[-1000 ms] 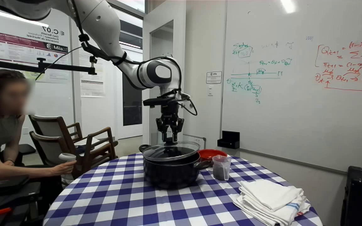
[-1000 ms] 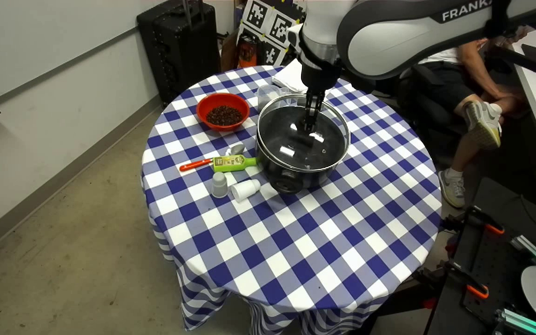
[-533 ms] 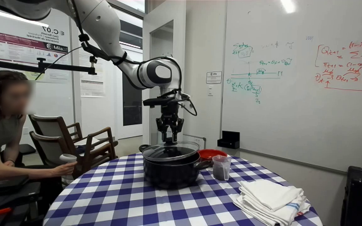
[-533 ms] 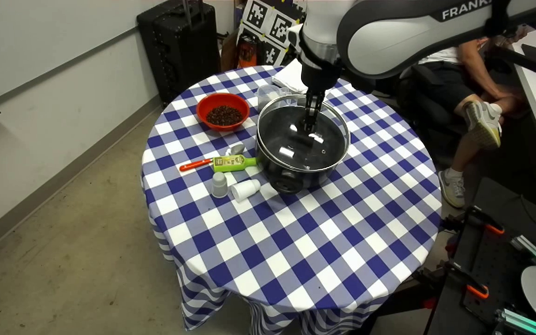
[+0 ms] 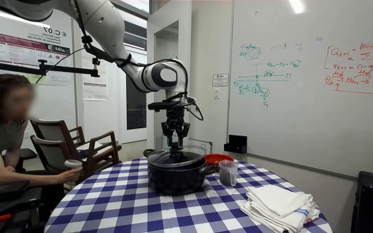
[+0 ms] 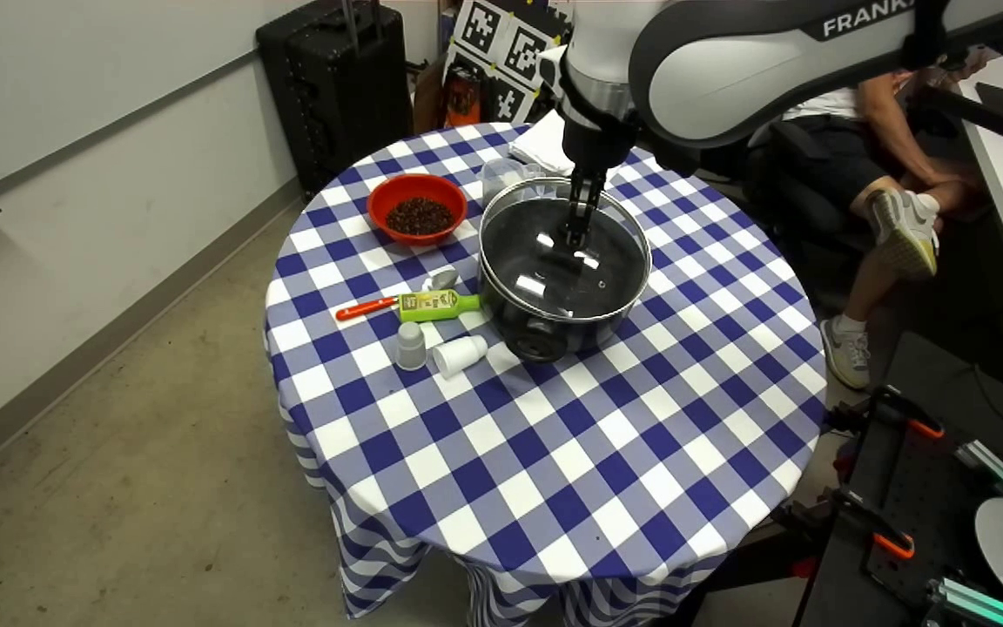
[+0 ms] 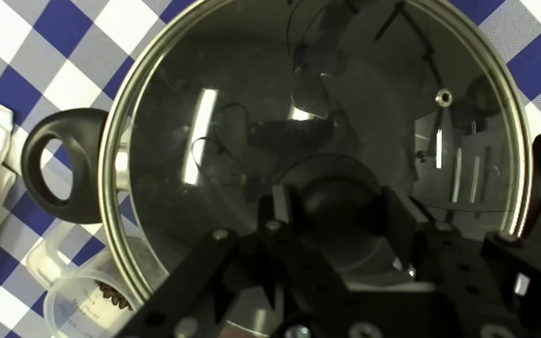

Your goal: Cover the pot

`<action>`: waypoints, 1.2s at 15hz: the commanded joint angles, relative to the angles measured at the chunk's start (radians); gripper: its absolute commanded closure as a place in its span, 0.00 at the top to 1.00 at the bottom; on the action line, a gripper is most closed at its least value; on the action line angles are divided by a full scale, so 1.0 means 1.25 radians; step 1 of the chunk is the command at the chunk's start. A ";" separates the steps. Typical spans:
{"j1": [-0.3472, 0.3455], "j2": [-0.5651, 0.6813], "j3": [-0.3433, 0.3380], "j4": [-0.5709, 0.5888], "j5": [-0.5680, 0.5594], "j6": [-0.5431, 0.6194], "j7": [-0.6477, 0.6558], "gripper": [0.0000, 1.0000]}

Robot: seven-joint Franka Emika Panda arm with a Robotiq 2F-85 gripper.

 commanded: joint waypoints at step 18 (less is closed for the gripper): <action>-0.021 -0.014 0.020 -0.010 0.038 0.014 -0.036 0.25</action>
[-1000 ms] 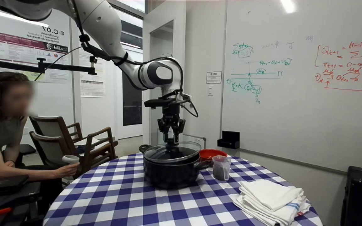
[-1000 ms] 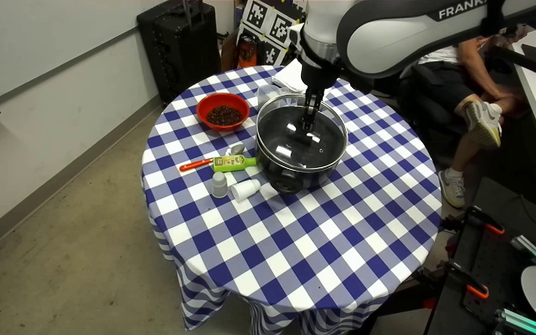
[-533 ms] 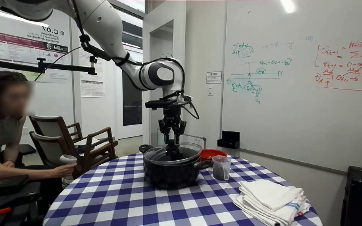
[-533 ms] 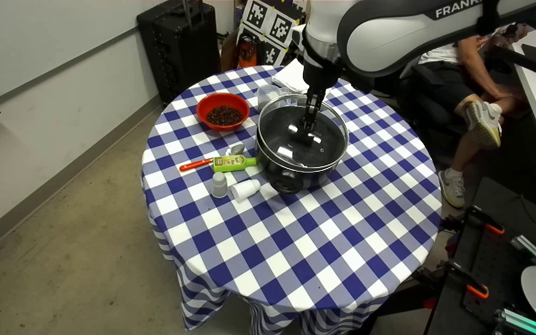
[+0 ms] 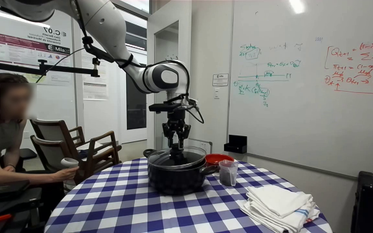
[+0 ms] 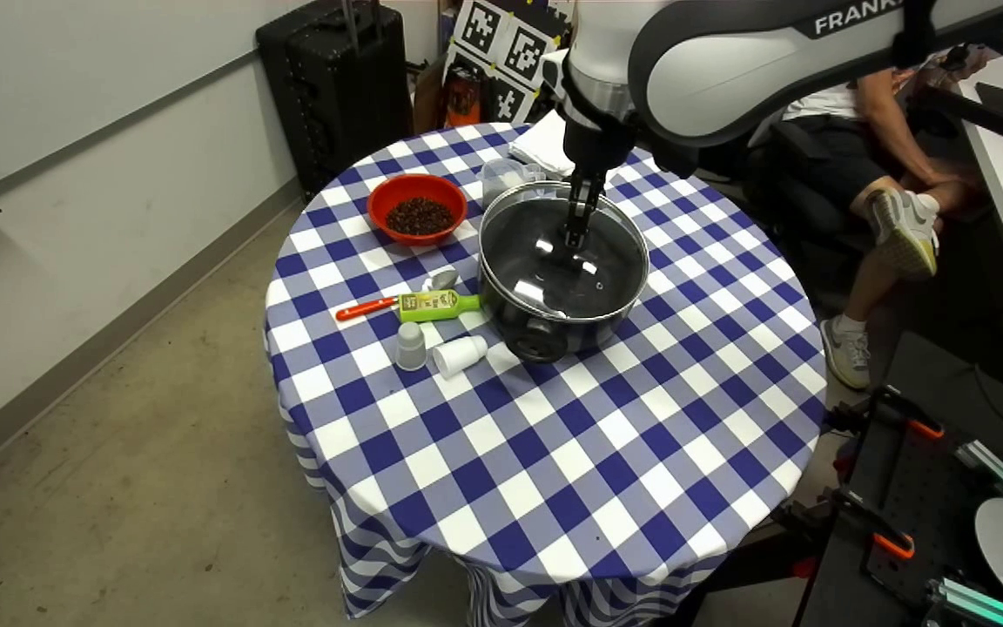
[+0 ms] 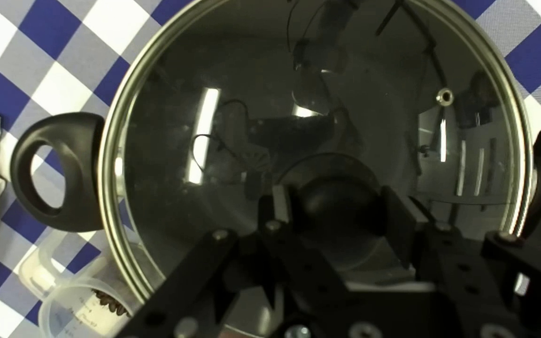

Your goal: Cover the pot

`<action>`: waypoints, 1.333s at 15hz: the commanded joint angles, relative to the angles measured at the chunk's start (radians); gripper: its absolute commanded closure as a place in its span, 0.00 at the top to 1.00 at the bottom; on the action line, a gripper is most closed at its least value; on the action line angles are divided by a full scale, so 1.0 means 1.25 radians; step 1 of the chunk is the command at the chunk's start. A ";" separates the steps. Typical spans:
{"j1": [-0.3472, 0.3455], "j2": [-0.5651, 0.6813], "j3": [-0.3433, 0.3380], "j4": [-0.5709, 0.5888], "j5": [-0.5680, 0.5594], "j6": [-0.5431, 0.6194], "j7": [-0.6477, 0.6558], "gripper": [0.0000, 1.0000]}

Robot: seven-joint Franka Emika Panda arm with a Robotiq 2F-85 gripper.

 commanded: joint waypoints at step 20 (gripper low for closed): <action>-0.024 -0.060 0.022 -0.046 0.048 -0.011 -0.051 1.00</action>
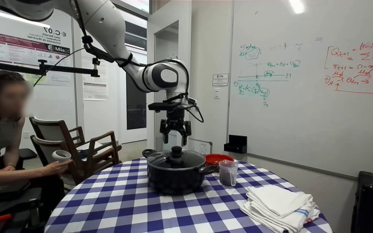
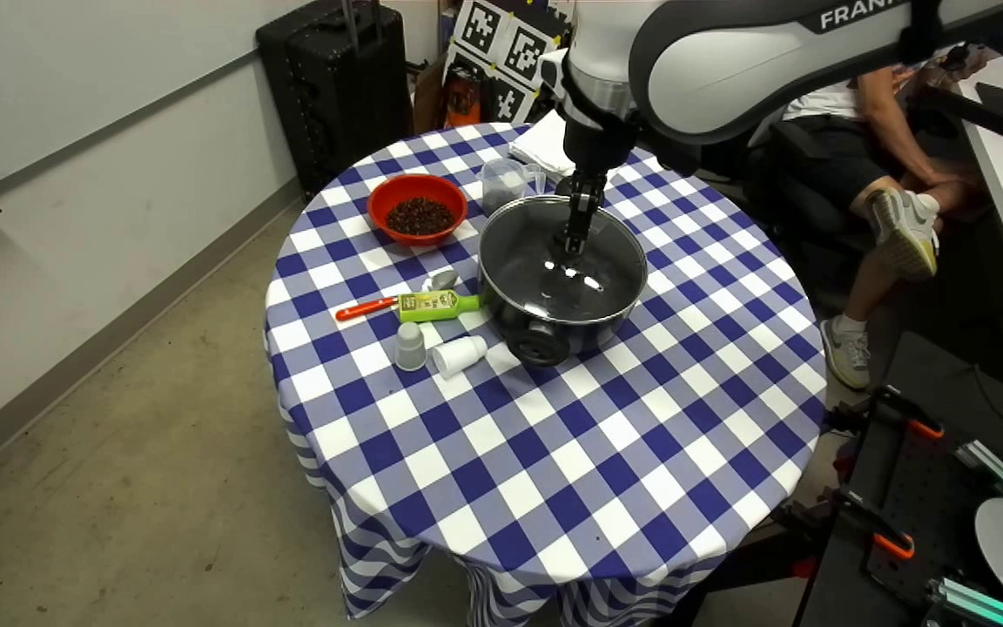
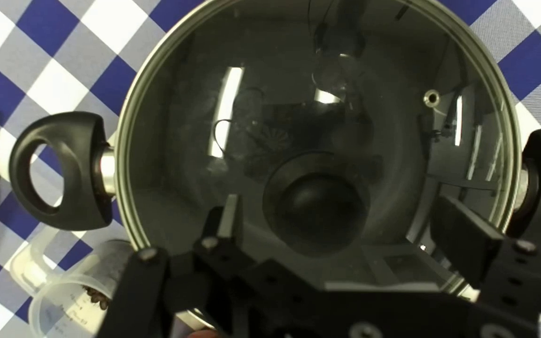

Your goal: Cover the pot

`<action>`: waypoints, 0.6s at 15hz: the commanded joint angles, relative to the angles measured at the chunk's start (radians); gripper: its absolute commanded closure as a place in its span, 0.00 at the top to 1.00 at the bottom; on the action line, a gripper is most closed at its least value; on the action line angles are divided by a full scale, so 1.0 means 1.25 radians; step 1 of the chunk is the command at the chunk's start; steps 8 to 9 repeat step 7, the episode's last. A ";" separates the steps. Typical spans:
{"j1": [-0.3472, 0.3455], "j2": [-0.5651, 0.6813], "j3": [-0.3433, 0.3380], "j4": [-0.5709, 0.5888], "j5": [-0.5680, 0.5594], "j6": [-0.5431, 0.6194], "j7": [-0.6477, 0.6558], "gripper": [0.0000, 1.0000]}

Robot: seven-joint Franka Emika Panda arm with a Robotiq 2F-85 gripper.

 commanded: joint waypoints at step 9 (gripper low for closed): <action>-0.030 -0.075 0.017 -0.058 0.075 -0.001 -0.041 1.00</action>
